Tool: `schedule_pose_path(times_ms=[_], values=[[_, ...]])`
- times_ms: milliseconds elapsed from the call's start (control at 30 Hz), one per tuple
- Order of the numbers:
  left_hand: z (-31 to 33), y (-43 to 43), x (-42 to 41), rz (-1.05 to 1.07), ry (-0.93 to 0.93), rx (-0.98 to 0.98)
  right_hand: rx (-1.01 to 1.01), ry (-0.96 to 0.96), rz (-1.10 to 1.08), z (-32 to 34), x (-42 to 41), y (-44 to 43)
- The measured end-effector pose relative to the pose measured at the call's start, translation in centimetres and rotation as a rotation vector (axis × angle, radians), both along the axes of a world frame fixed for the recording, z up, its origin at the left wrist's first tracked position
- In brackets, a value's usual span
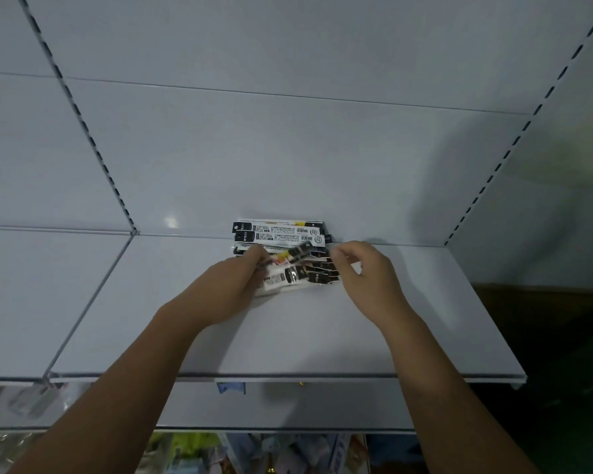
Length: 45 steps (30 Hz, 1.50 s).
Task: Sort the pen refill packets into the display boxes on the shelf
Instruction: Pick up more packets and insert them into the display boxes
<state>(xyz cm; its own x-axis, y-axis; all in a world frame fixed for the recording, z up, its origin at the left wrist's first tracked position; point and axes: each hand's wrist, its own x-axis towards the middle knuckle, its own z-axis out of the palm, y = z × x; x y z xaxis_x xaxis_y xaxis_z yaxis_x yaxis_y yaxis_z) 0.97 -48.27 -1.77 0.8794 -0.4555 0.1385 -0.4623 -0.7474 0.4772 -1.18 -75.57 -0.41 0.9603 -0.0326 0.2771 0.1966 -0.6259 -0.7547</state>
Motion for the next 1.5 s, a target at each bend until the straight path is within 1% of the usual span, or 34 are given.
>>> schedule_pose_path(times_ms=[67,167,233,300,467,633,767,867,933,1033,1200,1300,1367,1433,1500], values=[[0.4,0.3,0.1,0.048,0.028,-0.123,-0.072,0.031,0.051,-0.4,0.3,0.7],[0.9,0.4,0.1,0.124,0.085,-0.350,-0.270,0.069,0.162,-1.1,0.7,2.7],[1.5,0.1,-0.1,0.180,0.141,-0.552,-0.387,0.084,0.189,-1.4,0.9,4.1],[2.2,-0.2,-0.3,0.223,0.168,-0.688,-0.482,0.091,0.188,-1.8,1.3,5.0],[2.7,0.8,-0.3,0.250,0.240,-0.715,-0.599,0.056,0.189,-2.8,2.1,5.4],[2.4,1.7,0.0,0.309,0.302,-0.820,-0.638,0.046,0.251,-3.2,2.2,5.5],[2.4,2.1,0.1,0.361,0.297,-0.789,-0.652,0.060,0.302,-2.6,2.4,5.2],[2.4,2.6,0.3,0.365,0.347,-0.834,-0.596,0.090,0.371,-1.0,2.3,4.4],[2.4,2.8,0.4,0.349,0.357,-0.813,-0.507,0.107,0.424,0.2,2.1,3.9],[2.7,2.5,0.1,0.298,0.400,-0.774,-0.437,0.118,0.487,1.6,1.9,4.1],[3.7,1.4,-0.3,0.124,0.494,-0.583,-0.415,0.017,0.524,3.0,2.2,6.0],[4.1,1.0,-0.7,0.037,0.499,-0.582,-0.263,-0.052,0.482,3.3,2.2,7.1],[4.4,0.9,-1.1,0.014,0.507,-0.604,-0.163,-0.088,0.412,3.2,2.1,7.7],[4.6,1.0,-1.2,-0.009,0.485,-0.584,-0.071,-0.116,0.333,2.9,2.1,8.1],[4.6,1.1,-1.3,-0.016,0.488,-0.590,0.048,-0.115,0.275,2.7,1.8,8.7]])
